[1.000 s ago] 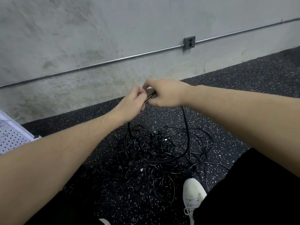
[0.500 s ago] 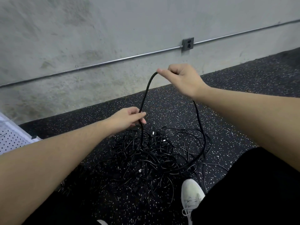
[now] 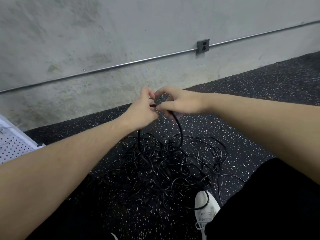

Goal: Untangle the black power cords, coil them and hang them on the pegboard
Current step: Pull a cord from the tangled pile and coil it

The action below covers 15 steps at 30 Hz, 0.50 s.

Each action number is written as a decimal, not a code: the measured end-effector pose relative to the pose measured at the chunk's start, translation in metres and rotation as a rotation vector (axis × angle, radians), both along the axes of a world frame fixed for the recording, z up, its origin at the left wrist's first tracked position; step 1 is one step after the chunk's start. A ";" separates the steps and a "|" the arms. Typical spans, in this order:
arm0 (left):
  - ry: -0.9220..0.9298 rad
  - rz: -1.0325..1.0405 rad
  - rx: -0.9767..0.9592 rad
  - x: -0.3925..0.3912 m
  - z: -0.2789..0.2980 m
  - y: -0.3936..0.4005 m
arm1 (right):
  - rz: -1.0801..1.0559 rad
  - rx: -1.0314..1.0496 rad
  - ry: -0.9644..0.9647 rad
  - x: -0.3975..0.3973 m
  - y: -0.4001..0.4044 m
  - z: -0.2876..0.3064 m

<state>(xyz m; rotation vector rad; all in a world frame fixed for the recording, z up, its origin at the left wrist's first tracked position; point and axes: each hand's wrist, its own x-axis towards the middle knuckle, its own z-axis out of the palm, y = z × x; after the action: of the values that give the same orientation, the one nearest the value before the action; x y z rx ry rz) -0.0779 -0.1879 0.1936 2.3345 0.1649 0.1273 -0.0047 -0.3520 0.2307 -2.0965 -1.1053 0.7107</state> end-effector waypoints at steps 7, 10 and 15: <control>0.108 -0.057 0.015 -0.009 -0.021 -0.001 | -0.041 0.037 -0.204 0.009 0.003 -0.003; 0.337 -0.147 0.097 -0.016 -0.043 0.011 | -0.136 0.242 -0.066 0.013 -0.004 0.002; 0.346 -0.094 0.154 -0.022 -0.056 0.025 | -0.258 0.544 0.187 0.024 -0.012 0.004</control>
<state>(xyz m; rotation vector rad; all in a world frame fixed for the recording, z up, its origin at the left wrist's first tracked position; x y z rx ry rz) -0.1003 -0.1633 0.1379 2.4975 0.2214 -0.3235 0.0189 -0.3639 0.2344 -1.6285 -0.7938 0.4114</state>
